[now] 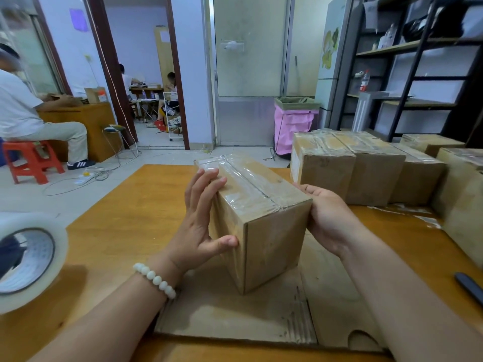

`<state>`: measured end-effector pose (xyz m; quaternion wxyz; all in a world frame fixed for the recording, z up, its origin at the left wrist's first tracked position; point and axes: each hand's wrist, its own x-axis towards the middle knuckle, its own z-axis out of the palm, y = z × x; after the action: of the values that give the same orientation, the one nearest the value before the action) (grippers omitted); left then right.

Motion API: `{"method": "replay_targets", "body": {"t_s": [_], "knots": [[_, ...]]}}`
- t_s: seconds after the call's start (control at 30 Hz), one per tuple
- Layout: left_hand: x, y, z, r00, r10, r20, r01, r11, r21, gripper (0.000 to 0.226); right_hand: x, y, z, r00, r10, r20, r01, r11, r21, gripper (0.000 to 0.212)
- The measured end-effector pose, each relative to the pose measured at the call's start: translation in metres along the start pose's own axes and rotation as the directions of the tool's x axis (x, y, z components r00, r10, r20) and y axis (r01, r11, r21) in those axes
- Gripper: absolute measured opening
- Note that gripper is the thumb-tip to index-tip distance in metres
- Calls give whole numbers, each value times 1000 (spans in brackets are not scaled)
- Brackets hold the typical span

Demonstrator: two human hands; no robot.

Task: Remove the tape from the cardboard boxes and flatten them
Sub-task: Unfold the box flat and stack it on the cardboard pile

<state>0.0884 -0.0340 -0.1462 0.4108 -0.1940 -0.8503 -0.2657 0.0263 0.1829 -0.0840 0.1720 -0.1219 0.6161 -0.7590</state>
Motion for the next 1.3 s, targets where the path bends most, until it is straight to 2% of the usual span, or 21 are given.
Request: {"method": "replay_targets", "body": {"t_s": [0.13, 0.37, 0.57, 0.73, 0.87, 0.93, 0.97, 1.0, 1.03, 1.07, 1.1, 1.13, 1.17, 1.2, 1.27, 1.3], "knots": [[0, 1, -1, 1000, -9, 14, 8, 1000, 1, 78, -1, -1, -1, 996, -71, -51, 59, 979, -197, 31], [2, 0, -1, 1000, -15, 20, 15, 1000, -1, 77, -6, -10, 0, 993, -104, -51, 89, 967, -239, 32], [1, 0, -2, 999, -20, 26, 20, 1000, 8, 78, -9, -17, -3, 999, -49, 2, 49, 991, -125, 24], [2, 1, 0, 1000, -14, 20, 13, 1000, 13, 80, -9, -18, -5, 998, 32, 55, -36, 997, 63, 38], [1, 0, 0, 1000, -9, 16, 9, 1000, 16, 79, -9, -18, -3, 1000, 7, 2, -8, 992, 124, 9], [1, 0, 0, 1000, -7, 13, 6, 1000, 20, 79, -10, -16, -2, 996, -83, -41, 85, 996, 36, 6], [2, -1, 1, 1000, -5, 12, 5, 1000, 23, 80, -10, -13, -2, 978, -194, -74, 186, 977, -107, 6], [2, -1, 1, 1000, -5, 11, 5, 1000, 23, 80, -12, -11, -2, 934, -346, -92, 306, 904, -297, 6], [1, -1, 1, 1000, -5, 10, 5, 1000, 22, 80, -13, -9, -1, 865, -497, -74, 412, 787, -459, 8], [1, -1, 1, 1000, -6, 8, 6, 1000, 18, 80, -15, -7, 1, 795, -605, -46, 484, 679, -552, 10], [1, -2, 1, 1000, -8, 4, 8, 1000, 13, 79, -15, -6, 2, 753, -657, -37, 514, 622, -591, 9], [0, -2, 1, 1000, -12, -1, 12, 1000, 9, 78, -14, -6, 2, 745, -665, -51, 507, 613, -606, 9], [0, -2, 1, 1000, -13, -4, 13, 1000, 5, 78, -12, -6, 0, 770, -633, -81, 463, 641, -612, 18], [1, -2, 1, 1000, -13, -7, 13, 1000, 7, 77, -11, -8, -3, 826, -554, -107, 392, 700, -597, 28], [1, -2, 1, 1000, -10, -16, 11, 1000, 25, 76, -10, -15, -9, 950, -304, -72, 234, 846, -479, 53], [1, -2, 2, 1000, -13, -22, 14, 999, 33, 76, -11, -18, -11, 982, -186, -25, 159, 898, -411, 60]]}}
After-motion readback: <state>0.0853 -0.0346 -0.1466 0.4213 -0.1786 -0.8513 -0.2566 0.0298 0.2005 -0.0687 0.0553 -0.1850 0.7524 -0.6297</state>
